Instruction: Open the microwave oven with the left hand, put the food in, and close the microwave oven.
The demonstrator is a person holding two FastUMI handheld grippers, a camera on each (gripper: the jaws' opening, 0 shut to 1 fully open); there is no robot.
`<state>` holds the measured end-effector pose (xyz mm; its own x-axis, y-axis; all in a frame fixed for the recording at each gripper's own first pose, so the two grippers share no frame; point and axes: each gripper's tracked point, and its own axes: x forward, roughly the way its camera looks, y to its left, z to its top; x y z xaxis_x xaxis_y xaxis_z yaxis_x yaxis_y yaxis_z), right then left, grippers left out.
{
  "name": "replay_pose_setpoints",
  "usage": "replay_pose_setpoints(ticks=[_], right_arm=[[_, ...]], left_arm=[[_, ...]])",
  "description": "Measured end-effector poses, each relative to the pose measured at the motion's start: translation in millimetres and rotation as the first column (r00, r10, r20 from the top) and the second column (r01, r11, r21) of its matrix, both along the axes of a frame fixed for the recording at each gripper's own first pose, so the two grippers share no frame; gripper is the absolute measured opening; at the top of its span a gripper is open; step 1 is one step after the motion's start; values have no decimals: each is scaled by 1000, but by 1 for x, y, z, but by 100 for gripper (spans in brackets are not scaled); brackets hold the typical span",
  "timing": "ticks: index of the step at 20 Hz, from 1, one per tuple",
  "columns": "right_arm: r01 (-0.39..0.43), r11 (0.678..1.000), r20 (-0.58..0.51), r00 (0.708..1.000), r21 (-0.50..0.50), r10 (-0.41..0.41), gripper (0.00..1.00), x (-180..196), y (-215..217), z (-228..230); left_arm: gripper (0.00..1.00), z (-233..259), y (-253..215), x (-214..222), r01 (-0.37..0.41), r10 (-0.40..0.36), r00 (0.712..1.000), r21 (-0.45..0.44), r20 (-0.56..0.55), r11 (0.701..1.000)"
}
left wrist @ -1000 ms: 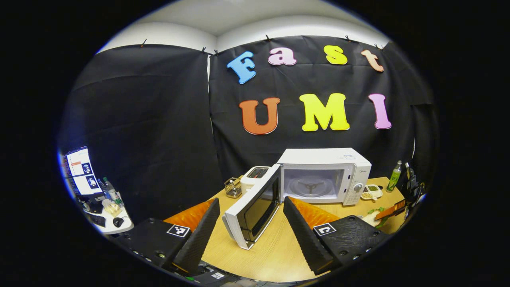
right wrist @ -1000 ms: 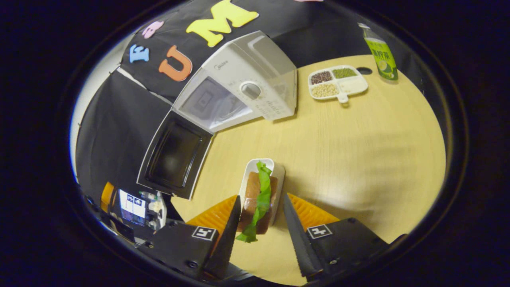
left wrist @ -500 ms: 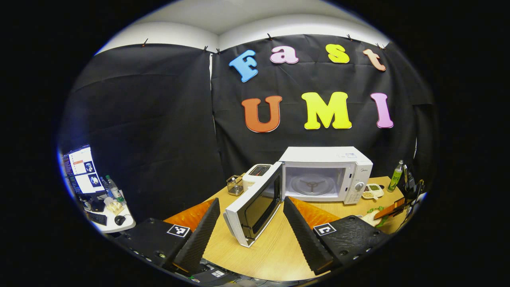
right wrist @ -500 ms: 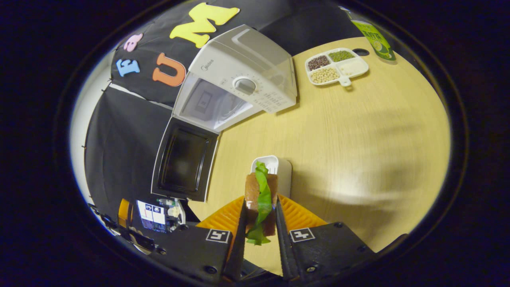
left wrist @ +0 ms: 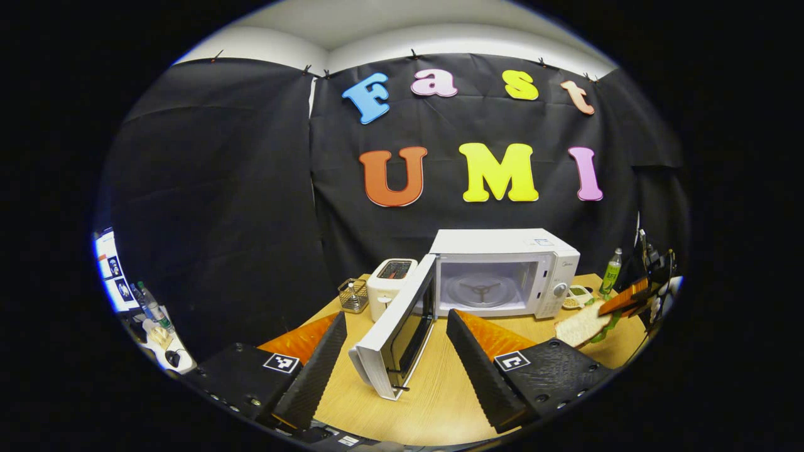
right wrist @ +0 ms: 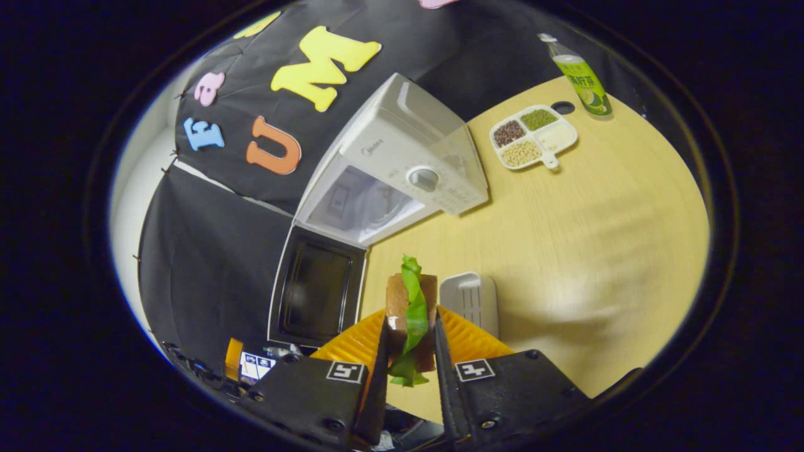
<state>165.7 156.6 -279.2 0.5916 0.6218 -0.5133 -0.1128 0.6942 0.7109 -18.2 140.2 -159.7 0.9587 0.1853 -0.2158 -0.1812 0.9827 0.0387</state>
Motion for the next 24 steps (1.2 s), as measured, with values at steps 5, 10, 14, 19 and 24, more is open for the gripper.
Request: replay_pose_setpoints(ticks=[5, 10, 14, 19, 24], right_arm=[[82, 996, 89, 992, 30, -84, 39, 22, 44, 26], [199, 971, 113, 970, 134, -215, 39, 71, 92, 24], [316, 933, 133, 931, 173, -340, 39, 112, 115, 12], [429, 856, 104, 875, 288, -473, 39, 163, 153, -2], [534, 761, 133, 780, 368, -611, 39, 208, 176, -5]], left_arm=[[96, -8, 25, 14, 71, -70, 997, 14, -25, 997], [97, -16, 40, 22, 106, -106, 992, 6, -61, 994], [97, -10, 44, 26, 136, -135, 989, 18, -66, 991], [97, -1, 50, 34, 146, -144, 988, 45, -53, 988], [97, -10, 55, 41, 148, -145, 988, 43, -56, 988]])
